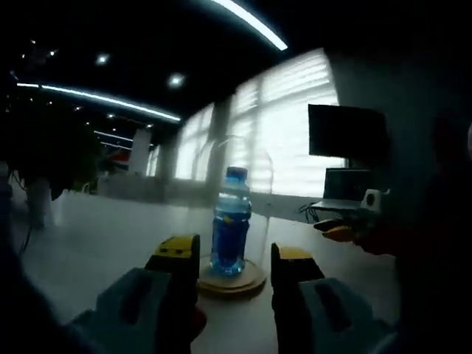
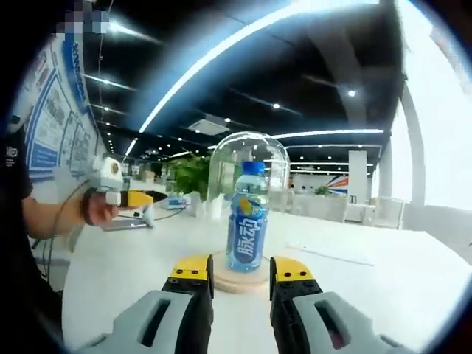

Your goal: Open the cover put in the Mizone put the cover back on

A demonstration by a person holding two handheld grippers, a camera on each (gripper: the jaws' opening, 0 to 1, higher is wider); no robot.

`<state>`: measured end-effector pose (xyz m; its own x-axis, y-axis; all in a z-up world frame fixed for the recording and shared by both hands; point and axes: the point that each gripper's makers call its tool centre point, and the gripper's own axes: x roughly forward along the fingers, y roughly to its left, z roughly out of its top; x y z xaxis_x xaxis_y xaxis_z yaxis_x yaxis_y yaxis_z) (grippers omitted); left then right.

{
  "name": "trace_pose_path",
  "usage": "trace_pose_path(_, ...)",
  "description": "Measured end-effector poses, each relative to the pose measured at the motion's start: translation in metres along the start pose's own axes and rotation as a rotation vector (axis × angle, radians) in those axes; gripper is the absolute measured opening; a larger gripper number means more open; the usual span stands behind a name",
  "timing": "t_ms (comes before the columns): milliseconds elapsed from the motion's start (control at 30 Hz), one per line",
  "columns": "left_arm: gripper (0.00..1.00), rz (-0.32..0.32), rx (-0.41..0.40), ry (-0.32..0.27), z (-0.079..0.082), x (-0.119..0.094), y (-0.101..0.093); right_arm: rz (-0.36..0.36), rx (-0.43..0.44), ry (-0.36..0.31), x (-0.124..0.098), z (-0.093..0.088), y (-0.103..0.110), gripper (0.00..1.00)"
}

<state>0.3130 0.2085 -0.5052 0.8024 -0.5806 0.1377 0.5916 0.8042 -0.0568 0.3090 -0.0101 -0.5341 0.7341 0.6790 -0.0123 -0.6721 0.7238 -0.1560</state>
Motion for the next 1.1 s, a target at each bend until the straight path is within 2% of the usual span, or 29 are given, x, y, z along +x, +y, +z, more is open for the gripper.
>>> trace_pose_path(33,0.33,0.003,-0.002,0.005,-0.001,-0.001,-0.002,-0.004,-0.026,0.0,-0.001,0.0,0.003,0.23)
trace_pose_path(100,0.35,0.009,0.016,0.014,0.0,-0.007,-0.003,0.021,0.017,-0.026,-0.005,0.0,0.01,0.24)
trace_pose_path(200,0.35,0.026,0.054,0.01,0.001,-0.013,-0.01,0.013,0.039,-0.032,-0.009,-0.005,0.011,0.23)
trace_pose_path(333,0.35,0.041,0.059,0.037,-0.012,-0.015,-0.012,0.057,0.088,-0.032,-0.013,-0.014,0.018,0.21)
trace_pose_path(400,0.34,0.061,0.054,0.042,-0.019,-0.016,-0.009,0.049,0.099,-0.036,-0.014,-0.018,0.017,0.2)
trace_pose_path(467,0.3,0.067,-0.008,0.032,-0.025,-0.018,-0.01,0.032,0.11,-0.032,-0.016,-0.023,0.014,0.21)
trace_pose_path(567,0.25,0.095,-0.041,0.04,-0.034,-0.022,-0.004,0.03,0.121,-0.016,-0.019,-0.03,0.013,0.21)
trace_pose_path(700,0.23,0.119,-0.065,0.033,-0.039,-0.027,0.002,-0.004,0.148,-0.021,-0.024,-0.031,0.006,0.21)
trace_pose_path(767,0.24,0.122,-0.057,0.048,-0.044,-0.027,0.002,-0.026,0.144,-0.022,-0.026,-0.032,0.001,0.21)
trace_pose_path(900,0.24,0.135,0.012,0.091,-0.057,-0.029,0.002,-0.037,0.15,-0.028,-0.027,-0.037,-0.001,0.22)
trace_pose_path(1100,0.23,0.125,-0.005,0.126,-0.071,-0.033,0.002,-0.029,0.122,-0.01,-0.025,-0.046,0.01,0.21)
